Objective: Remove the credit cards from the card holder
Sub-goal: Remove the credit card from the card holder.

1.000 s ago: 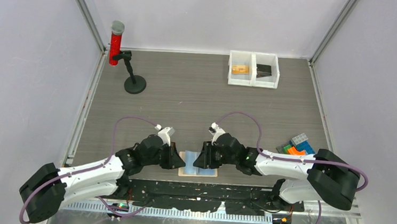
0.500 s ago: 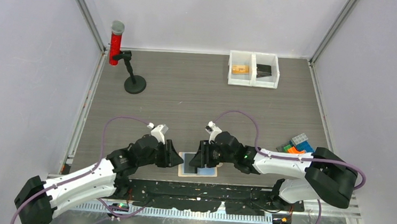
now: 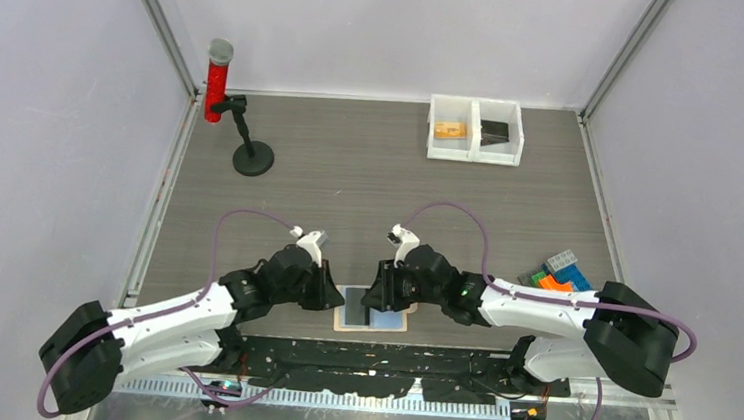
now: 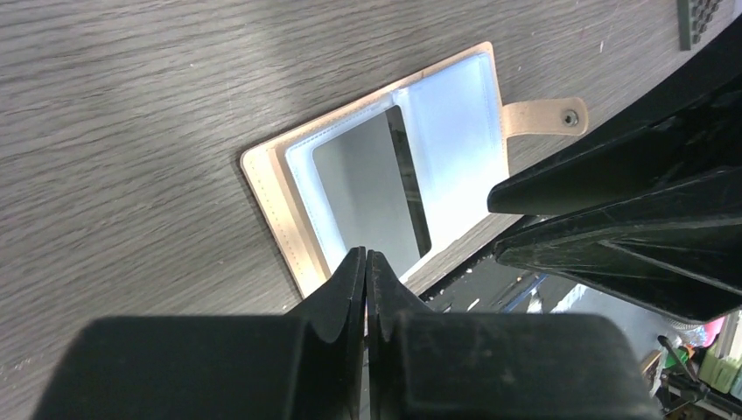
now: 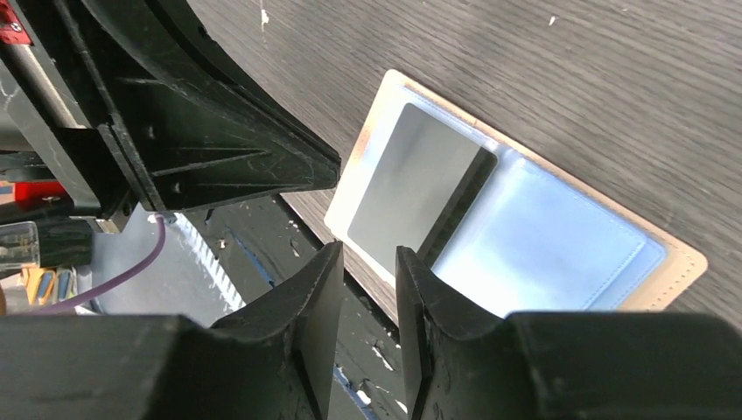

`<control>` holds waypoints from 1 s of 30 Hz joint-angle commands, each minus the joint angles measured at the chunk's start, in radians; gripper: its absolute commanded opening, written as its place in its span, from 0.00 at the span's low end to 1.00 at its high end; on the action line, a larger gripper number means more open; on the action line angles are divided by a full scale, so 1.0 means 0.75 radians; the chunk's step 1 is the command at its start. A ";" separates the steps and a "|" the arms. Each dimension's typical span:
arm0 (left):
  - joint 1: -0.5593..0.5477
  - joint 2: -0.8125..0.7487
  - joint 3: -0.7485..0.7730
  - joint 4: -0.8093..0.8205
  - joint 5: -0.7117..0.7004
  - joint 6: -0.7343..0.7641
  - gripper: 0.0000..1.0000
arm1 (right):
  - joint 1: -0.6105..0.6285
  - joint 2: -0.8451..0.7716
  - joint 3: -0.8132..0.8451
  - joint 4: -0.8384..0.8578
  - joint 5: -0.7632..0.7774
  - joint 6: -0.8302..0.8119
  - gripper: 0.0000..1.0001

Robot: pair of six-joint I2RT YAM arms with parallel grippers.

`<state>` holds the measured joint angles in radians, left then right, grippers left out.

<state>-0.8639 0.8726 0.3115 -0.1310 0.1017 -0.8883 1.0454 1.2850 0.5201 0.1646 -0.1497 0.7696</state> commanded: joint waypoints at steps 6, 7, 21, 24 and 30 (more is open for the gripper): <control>-0.002 0.152 -0.008 0.212 0.012 0.016 0.00 | -0.028 0.028 0.046 0.000 0.085 -0.051 0.34; -0.002 0.153 -0.012 0.198 -0.003 0.019 0.00 | -0.031 0.047 0.047 0.005 0.080 -0.048 0.34; -0.002 0.137 -0.146 0.257 -0.032 -0.018 0.00 | -0.036 0.182 0.072 0.049 0.043 -0.003 0.35; -0.002 0.136 -0.145 0.253 -0.032 -0.016 0.00 | -0.036 0.176 0.066 0.048 0.054 0.008 0.35; -0.003 0.120 -0.154 0.249 -0.029 -0.018 0.00 | -0.036 0.217 0.064 0.066 0.049 0.019 0.35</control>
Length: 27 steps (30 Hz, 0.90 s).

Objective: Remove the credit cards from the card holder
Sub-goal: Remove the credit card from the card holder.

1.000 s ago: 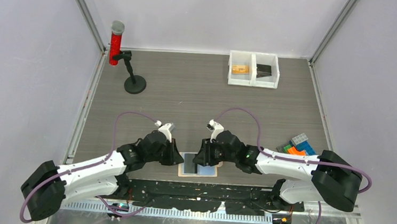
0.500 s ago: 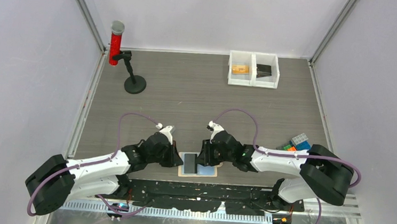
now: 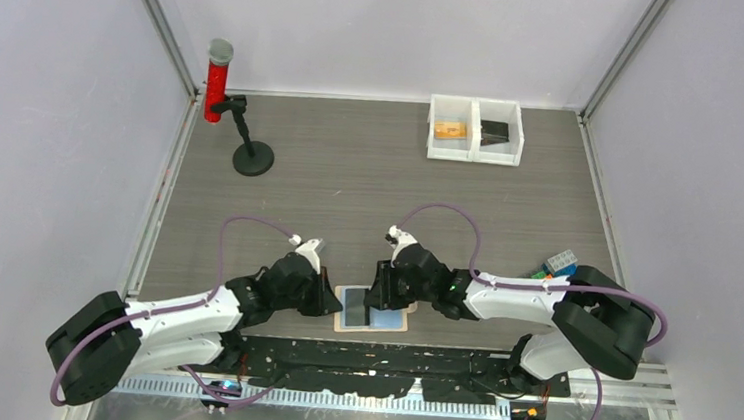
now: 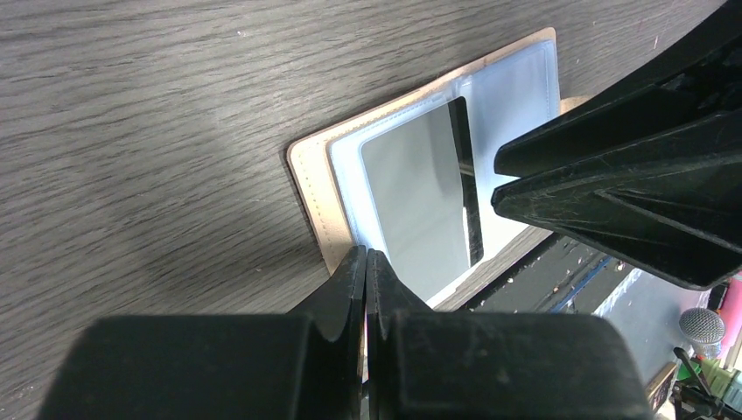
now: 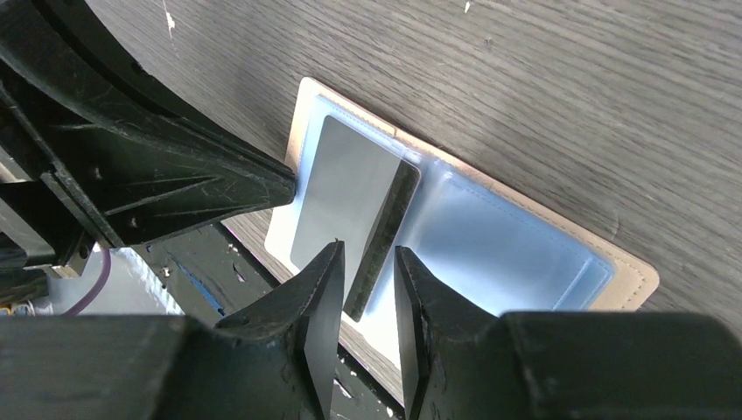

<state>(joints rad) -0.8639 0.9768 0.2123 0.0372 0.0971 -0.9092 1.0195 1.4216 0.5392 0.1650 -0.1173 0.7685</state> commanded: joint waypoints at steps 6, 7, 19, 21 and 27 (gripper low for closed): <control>-0.002 -0.035 -0.035 0.019 -0.025 0.008 0.00 | -0.001 0.087 0.041 0.090 -0.003 0.032 0.35; -0.003 -0.039 -0.038 0.021 -0.024 0.005 0.00 | -0.001 0.091 0.041 0.092 -0.002 0.034 0.35; -0.002 -0.034 -0.054 0.046 -0.027 -0.005 0.00 | -0.001 0.129 0.023 0.159 -0.040 0.050 0.30; -0.002 -0.028 -0.054 0.045 -0.027 -0.005 0.00 | -0.001 0.124 0.021 0.164 -0.037 0.052 0.22; -0.002 -0.022 -0.052 0.032 -0.045 0.001 0.00 | -0.005 0.057 0.002 0.149 -0.002 0.034 0.05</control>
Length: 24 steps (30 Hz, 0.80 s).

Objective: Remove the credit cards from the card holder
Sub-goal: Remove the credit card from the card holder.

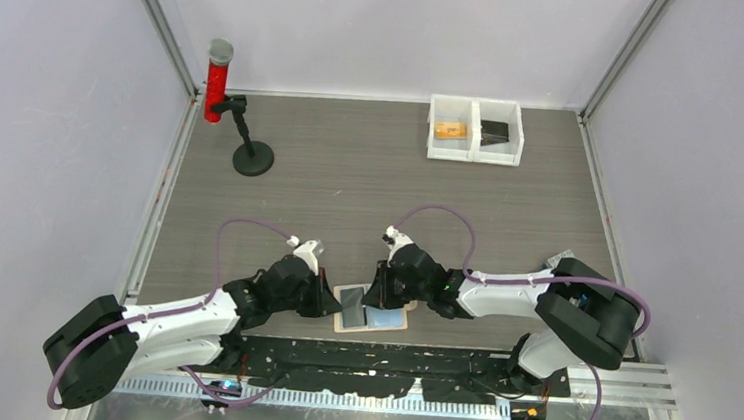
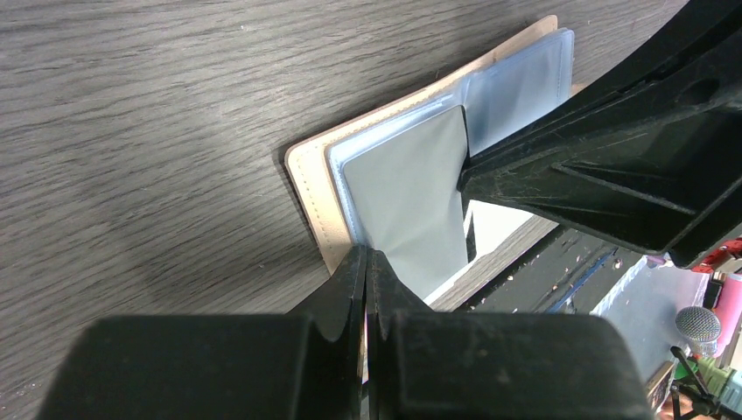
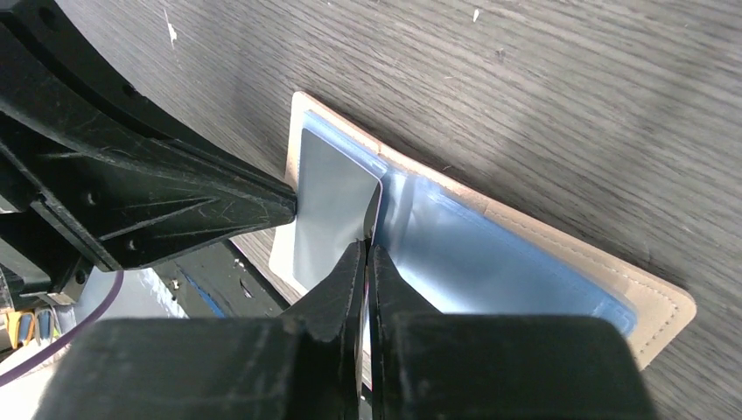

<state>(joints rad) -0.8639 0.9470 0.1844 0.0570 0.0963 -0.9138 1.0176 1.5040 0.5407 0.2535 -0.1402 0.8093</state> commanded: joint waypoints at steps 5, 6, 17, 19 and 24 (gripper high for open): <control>-0.002 0.016 -0.011 -0.009 -0.050 0.012 0.00 | -0.023 -0.137 -0.026 -0.014 0.043 -0.040 0.05; -0.002 0.016 -0.009 -0.015 -0.052 0.013 0.00 | -0.038 -0.149 -0.044 -0.016 0.038 -0.040 0.05; -0.002 0.019 0.021 -0.051 -0.057 0.016 0.00 | -0.124 -0.270 -0.113 -0.024 -0.089 -0.075 0.05; -0.002 0.023 0.031 -0.055 -0.055 0.017 0.00 | -0.131 -0.287 -0.121 -0.016 -0.114 -0.069 0.05; -0.002 0.014 0.069 -0.072 -0.034 0.024 0.00 | -0.146 -0.348 -0.137 -0.043 -0.112 -0.066 0.05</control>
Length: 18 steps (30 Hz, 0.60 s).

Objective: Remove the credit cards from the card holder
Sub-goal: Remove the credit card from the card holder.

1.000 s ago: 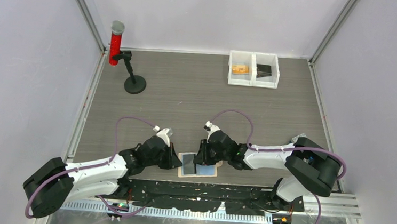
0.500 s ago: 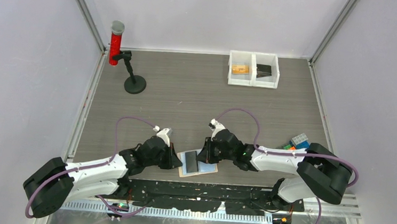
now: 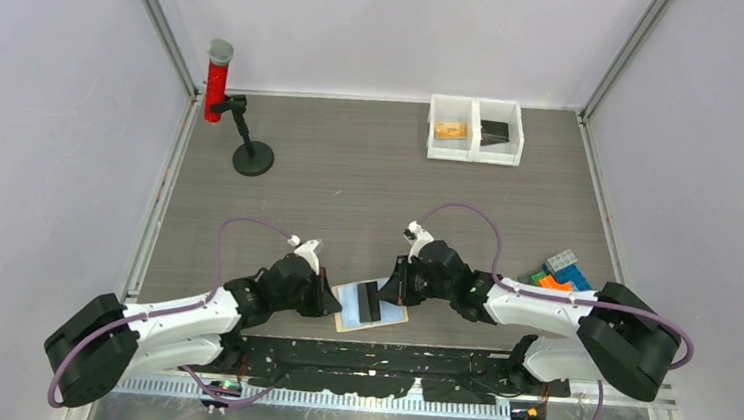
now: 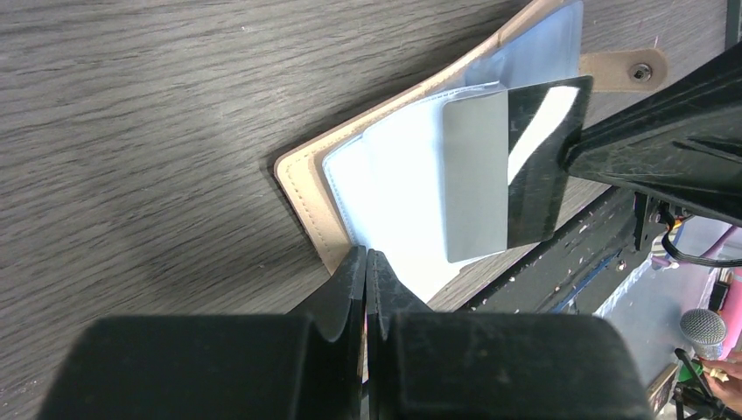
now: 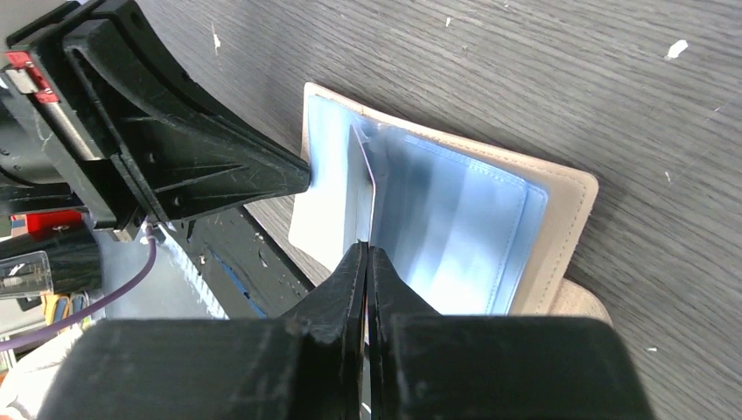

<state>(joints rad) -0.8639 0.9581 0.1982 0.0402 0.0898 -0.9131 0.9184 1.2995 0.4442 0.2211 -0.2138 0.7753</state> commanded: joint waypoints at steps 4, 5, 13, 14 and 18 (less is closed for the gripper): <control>-0.002 -0.047 0.096 -0.129 -0.007 0.025 0.06 | -0.031 -0.191 -0.015 -0.093 0.026 -0.031 0.05; -0.002 -0.063 0.118 -0.151 0.002 0.025 0.10 | -0.032 -0.213 -0.022 -0.117 0.033 -0.029 0.05; -0.004 -0.258 0.225 -0.265 0.042 -0.002 0.46 | -0.036 -0.506 -0.014 -0.282 0.124 -0.037 0.05; -0.004 -0.283 0.230 -0.258 0.053 -0.011 0.49 | -0.036 -0.553 -0.016 -0.283 0.124 -0.035 0.05; -0.004 -0.381 0.237 -0.220 0.105 -0.035 0.56 | -0.036 -0.662 -0.048 -0.232 0.092 -0.028 0.05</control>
<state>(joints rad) -0.8639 0.7292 0.3408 -0.1345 0.1207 -0.9192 0.8944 0.8742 0.4240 0.0196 -0.1509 0.7616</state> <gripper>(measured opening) 0.533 0.069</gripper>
